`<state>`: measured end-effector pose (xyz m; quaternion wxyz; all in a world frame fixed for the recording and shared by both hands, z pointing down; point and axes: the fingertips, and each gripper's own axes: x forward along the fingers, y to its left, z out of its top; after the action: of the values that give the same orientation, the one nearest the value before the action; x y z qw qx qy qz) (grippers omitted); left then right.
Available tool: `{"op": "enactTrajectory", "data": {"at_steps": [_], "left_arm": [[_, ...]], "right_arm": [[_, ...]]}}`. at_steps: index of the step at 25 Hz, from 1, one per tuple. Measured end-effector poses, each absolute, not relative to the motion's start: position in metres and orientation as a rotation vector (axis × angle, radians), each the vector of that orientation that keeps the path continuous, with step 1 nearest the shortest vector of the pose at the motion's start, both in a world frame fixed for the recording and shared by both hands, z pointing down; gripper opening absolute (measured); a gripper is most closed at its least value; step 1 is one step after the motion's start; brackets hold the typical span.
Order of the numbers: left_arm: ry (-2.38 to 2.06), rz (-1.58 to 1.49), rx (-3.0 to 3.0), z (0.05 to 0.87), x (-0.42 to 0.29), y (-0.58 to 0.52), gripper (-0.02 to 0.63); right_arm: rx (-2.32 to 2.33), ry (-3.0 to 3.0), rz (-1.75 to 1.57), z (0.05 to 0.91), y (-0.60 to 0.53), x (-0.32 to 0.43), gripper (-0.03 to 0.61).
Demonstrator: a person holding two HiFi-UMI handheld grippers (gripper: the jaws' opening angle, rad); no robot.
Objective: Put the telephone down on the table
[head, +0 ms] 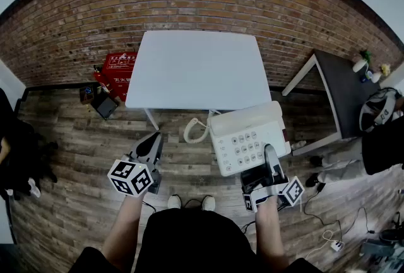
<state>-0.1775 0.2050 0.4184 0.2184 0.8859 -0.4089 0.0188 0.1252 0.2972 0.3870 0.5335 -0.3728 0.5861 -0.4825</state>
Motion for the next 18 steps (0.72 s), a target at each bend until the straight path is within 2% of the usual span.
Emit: {"op": "enactTrajectory", "data": {"at_steps": [18], "left_arm": [[-1.143, 0.020, 2.435, 0.411, -0.163, 0.198, 0.012]], "right_arm": [[-0.862, 1.408, -1.145, 0.381, 0.297, 0.137, 0.224]]}}
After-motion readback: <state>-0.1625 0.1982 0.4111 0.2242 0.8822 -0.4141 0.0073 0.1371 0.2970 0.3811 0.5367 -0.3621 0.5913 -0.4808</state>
